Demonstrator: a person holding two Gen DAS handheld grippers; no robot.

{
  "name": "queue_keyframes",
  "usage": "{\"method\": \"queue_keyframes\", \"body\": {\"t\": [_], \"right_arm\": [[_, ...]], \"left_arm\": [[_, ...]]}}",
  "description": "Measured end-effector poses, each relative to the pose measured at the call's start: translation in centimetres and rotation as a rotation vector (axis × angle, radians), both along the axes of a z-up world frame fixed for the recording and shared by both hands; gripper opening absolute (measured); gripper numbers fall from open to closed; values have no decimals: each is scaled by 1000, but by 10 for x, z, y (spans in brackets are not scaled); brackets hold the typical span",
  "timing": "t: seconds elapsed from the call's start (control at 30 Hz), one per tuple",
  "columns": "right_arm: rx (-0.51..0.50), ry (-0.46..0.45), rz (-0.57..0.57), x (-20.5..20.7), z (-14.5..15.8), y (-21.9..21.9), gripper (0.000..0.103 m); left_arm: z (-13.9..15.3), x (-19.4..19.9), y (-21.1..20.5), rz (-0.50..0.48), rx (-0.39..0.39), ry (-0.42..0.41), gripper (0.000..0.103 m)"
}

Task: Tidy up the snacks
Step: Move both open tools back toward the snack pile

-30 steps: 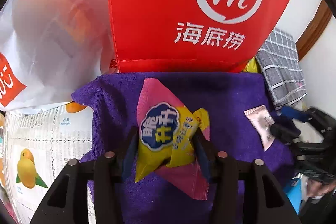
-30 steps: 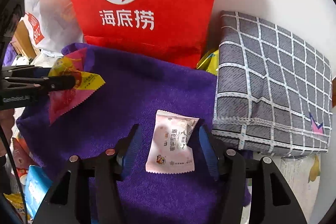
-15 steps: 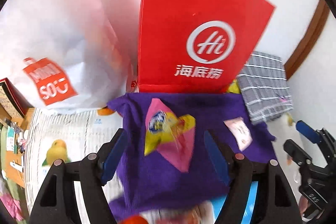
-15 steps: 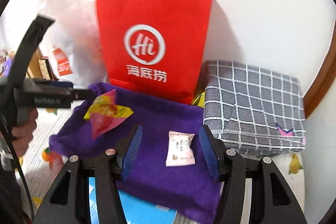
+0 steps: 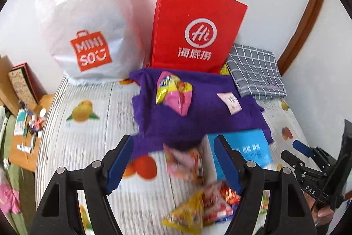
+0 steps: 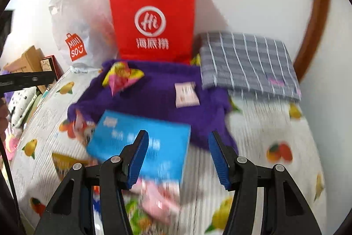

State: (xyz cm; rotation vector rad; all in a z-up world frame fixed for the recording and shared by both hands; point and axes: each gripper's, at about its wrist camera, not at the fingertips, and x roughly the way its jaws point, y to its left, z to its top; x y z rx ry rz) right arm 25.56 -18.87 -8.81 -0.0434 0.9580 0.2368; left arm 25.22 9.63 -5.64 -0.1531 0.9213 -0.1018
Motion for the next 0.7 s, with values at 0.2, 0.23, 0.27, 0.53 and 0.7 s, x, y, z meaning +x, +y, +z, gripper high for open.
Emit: {"method": "queue_keyframes", "body": {"t": [0.2, 0.23, 0.27, 0.53, 0.7], "right_arm": [[63, 57, -19, -38, -16, -14, 57], [84, 66, -18, -44, -18, -15, 57], [106, 77, -17, -50, -19, -16, 57], [96, 138, 72, -66, -31, 14, 58], [34, 169, 77, -66, -48, 25, 58]], "left_arm": [[-13, -32, -4, 6, -14, 27, 74], [-15, -37, -5, 4, -13, 31, 74], [-15, -40, -6, 5, -13, 32, 74], [-12, -62, -14, -2, -12, 29, 74], [-6, -76, -13, -2, -6, 14, 74]]}}
